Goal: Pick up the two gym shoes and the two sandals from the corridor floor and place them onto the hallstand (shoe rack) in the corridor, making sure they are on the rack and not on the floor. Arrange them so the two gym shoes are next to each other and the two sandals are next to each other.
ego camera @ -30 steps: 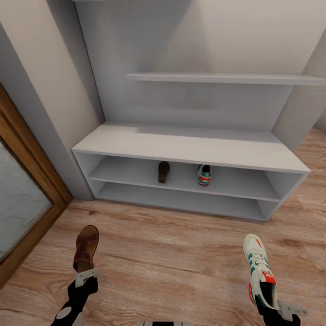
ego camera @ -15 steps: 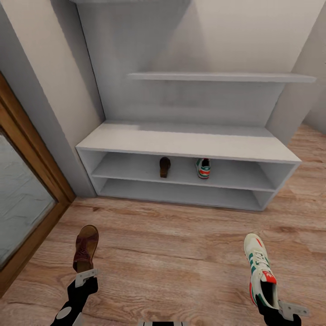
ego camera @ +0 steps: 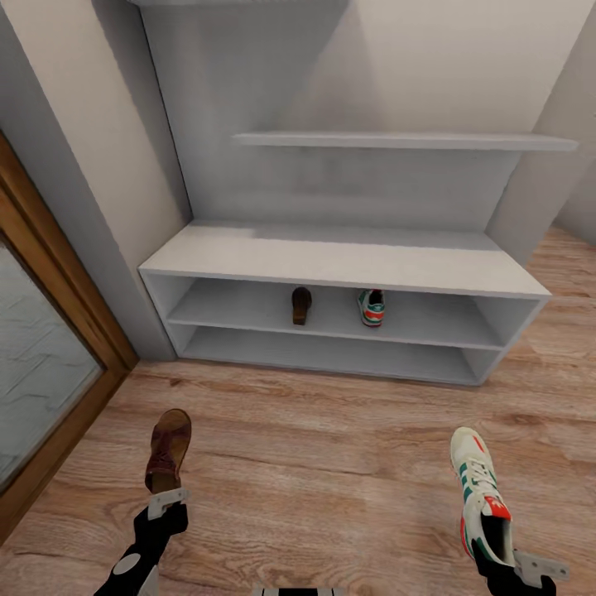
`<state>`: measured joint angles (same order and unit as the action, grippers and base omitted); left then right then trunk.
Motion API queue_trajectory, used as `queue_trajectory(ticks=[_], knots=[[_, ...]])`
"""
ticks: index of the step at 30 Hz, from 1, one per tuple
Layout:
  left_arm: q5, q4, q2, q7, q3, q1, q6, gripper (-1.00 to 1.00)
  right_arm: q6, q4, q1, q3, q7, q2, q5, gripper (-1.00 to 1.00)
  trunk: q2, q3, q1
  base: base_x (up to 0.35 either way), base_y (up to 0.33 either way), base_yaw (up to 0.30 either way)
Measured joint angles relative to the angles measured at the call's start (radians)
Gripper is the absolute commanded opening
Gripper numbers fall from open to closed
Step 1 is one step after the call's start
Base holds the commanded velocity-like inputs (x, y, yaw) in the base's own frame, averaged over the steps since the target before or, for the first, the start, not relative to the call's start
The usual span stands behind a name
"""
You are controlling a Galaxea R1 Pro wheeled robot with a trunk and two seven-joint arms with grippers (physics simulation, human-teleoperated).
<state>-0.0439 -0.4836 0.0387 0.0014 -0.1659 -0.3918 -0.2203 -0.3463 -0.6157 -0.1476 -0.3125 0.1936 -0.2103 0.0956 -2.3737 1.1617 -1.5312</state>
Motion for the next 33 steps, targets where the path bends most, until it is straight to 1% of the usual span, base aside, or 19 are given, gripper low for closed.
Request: queue_trajectory(ticks=[1,2,3,4,6,8,10,13,14,15,16,17,19,20,22,23,27,31,33], knots=[[0.007,-0.006,0.000,0.000,0.007,-0.003,0.022,-1.00,0.000,0.005,0.000,-0.021,-0.001,-0.002,0.002,-1.00,0.000,0.000,0.000,0.000,0.000,0.000],[0.020,-0.039,0.000,0.000,0.023,-0.031,0.141,-1.00,0.001,0.008,0.000,-0.100,0.004,-0.025,-0.009,-1.00,0.000,0.000,0.000,0.000,0.000,0.000],[0.022,-0.054,0.000,0.000,0.024,-0.045,0.177,-1.00,0.005,0.008,0.000,-0.194,0.003,-0.036,0.008,-1.00,0.000,0.000,0.000,0.000,0.000,0.000],[0.024,-0.070,0.000,-0.001,0.027,-0.066,0.236,-1.00,0.006,0.009,0.000,-0.230,0.006,-0.051,0.006,-1.00,0.000,0.000,0.000,0.000,0.000,0.000],[0.025,-0.093,-0.003,-0.002,0.031,-0.114,0.340,-1.00,0.009,0.010,0.000,-0.349,0.015,-0.085,0.008,-1.00,0.000,0.000,0.000,0.000,0.000,0.000],[0.026,-0.104,-0.007,-0.003,0.042,-0.170,0.408,-1.00,0.011,0.012,0.000,-0.439,0.032,-0.108,0.004,-1.00,0.000,0.000,0.000,0.000,0.000,0.000],[0.027,-0.108,-0.009,-0.002,0.062,-0.225,0.440,-1.00,0.012,0.010,0.000,-0.498,0.040,-0.124,0.002,-1.00,0.000,0.000,0.000,0.000,0.000,0.000],[0.027,-0.108,-0.015,-0.002,0.111,-0.295,0.494,-1.00,0.020,0.010,0.000,-0.534,0.042,-0.159,0.001,-1.00,0.000,0.000,0.000,0.000,0.000,0.000],[0.025,-0.108,-0.019,-0.002,0.134,-0.316,0.523,-1.00,0.033,0.010,0.001,-0.541,0.040,-0.171,0.000,-1.00,0.000,0.000,0.000,0.000,0.000,0.000],[0.027,-0.108,-0.021,-0.001,0.145,-0.327,0.539,-1.00,0.043,0.010,0.000,-0.546,0.039,-0.178,-0.001,-1.00,0.000,0.000,0.000,0.000,0.000,0.000],[0.024,-0.109,-0.027,-0.001,0.166,-0.346,0.567,-1.00,0.070,0.010,0.000,-0.564,0.037,-0.191,0.001,-1.00,0.000,0.000,0.000,0.000,0.000,0.000],[0.024,-0.109,-0.032,-0.001,0.183,-0.366,0.593,-1.00,0.107,0.010,0.000,-0.592,0.035,-0.206,0.001,-1.00,0.000,0.000,0.000,0.000,0.000,0.000],[0.024,-0.107,-0.044,-0.002,0.209,-0.408,0.635,-1.00,0.198,0.010,0.000,-0.672,0.033,-0.230,0.000,-1.00,0.000,0.000,0.000,0.000,0.000,0.000],[0.025,-0.104,-0.047,-0.002,0.213,-0.420,0.645,-1.00,0.220,0.009,0.001,-0.693,0.034,-0.234,-0.001,-1.00,0.000,0.000,0.000,0.000,0.000,0.000],[0.023,-0.089,-0.058,-0.002,0.222,-0.465,0.688,-1.00,0.286,0.007,0.001,-0.765,0.034,-0.243,-0.002,-1.00,0.000,0.000,0.000,0.000,0.000,0.000],[0.024,-0.078,-0.061,-0.002,0.224,-0.480,0.710,-1.00,0.305,0.006,0.001,-0.788,0.037,-0.246,-0.002,-1.00,0.000,0.000,0.000,0.000,0.000,0.000],[0.028,-0.063,-0.063,-0.003,0.231,-0.499,0.743,-1.00,0.330,0.002,0.001,-0.817,0.043,-0.246,-0.001,-1.00,0.000,0.000,0.000,0.000,0.000,0.000],[0.033,-0.070,-0.063,-0.004,0.239,-0.501,0.759,-1.00,0.337,-0.048,0.000,-0.818,0.044,-0.237,-0.002,-1.00,0.000,0.000,0.000,0.000,0.000,0.000],[0.038,-0.071,-0.062,-0.005,0.258,-0.501,0.762,-1.00,0.338,-0.063,0.001,-0.819,0.044,-0.236,-0.003,-1.00,-0.007,0.003,-0.004,0.000,0.000,0.000]])
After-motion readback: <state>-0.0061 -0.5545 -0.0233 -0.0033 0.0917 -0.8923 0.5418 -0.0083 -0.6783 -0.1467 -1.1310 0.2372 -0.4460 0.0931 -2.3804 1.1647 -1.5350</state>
